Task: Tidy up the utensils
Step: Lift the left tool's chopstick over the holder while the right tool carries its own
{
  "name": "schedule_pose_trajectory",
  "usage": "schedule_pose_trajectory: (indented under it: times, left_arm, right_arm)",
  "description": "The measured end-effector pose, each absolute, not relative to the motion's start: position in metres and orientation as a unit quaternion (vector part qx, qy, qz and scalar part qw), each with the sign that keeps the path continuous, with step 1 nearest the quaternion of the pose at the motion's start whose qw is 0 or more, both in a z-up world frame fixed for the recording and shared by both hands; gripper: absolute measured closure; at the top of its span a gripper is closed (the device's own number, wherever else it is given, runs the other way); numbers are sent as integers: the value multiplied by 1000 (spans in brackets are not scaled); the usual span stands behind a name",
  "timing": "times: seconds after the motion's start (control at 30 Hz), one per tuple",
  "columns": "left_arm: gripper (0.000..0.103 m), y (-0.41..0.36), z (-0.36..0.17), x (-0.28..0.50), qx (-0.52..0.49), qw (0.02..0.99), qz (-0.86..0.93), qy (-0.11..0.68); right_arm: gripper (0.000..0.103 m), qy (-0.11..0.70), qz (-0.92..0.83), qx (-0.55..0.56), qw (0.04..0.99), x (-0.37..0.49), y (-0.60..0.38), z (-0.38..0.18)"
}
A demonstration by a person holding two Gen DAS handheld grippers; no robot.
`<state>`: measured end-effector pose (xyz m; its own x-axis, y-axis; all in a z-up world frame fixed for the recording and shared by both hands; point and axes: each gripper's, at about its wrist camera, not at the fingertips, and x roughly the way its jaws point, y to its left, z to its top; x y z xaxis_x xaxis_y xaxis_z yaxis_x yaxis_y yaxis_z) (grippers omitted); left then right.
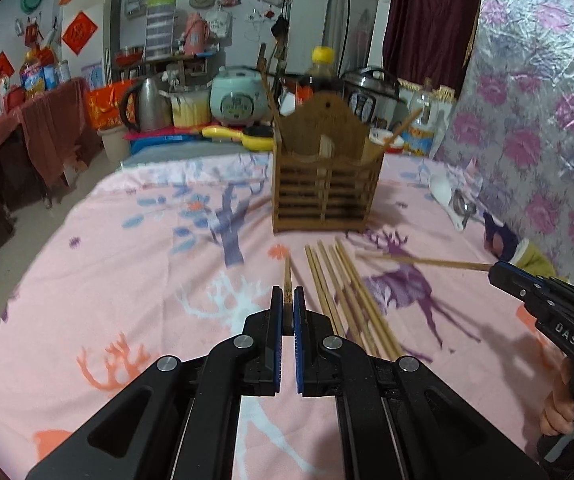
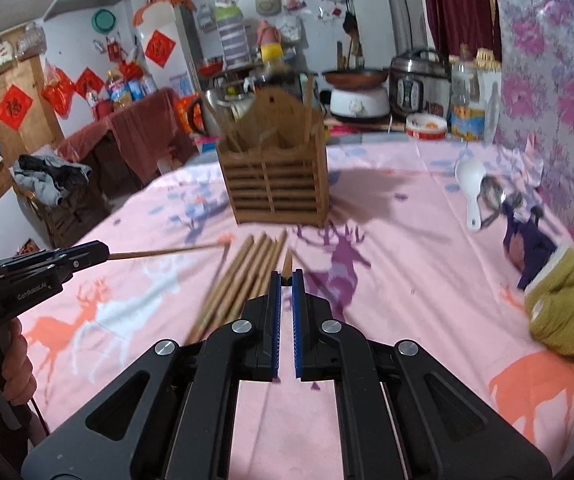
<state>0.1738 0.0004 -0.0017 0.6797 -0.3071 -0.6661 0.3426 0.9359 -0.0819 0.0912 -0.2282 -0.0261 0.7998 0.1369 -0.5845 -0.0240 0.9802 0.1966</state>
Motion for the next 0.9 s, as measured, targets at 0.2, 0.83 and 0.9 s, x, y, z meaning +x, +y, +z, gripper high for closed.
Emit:
schedule_pose_trajectory:
  times: [0.2,0.83,0.9]
  left_arm:
    - [97,-2,23,178,23,917,-188,350]
    - [79,7,-79,164,53,842,-199,498]
    - [77,14,-89,162,48,837,-196,509]
  right_arm:
    - [97,289,50,93,952,88,-229,-2]
    - [97,286,60,102,951,88,-232,8]
    - [96,286,60,103,951,88,-232,7]
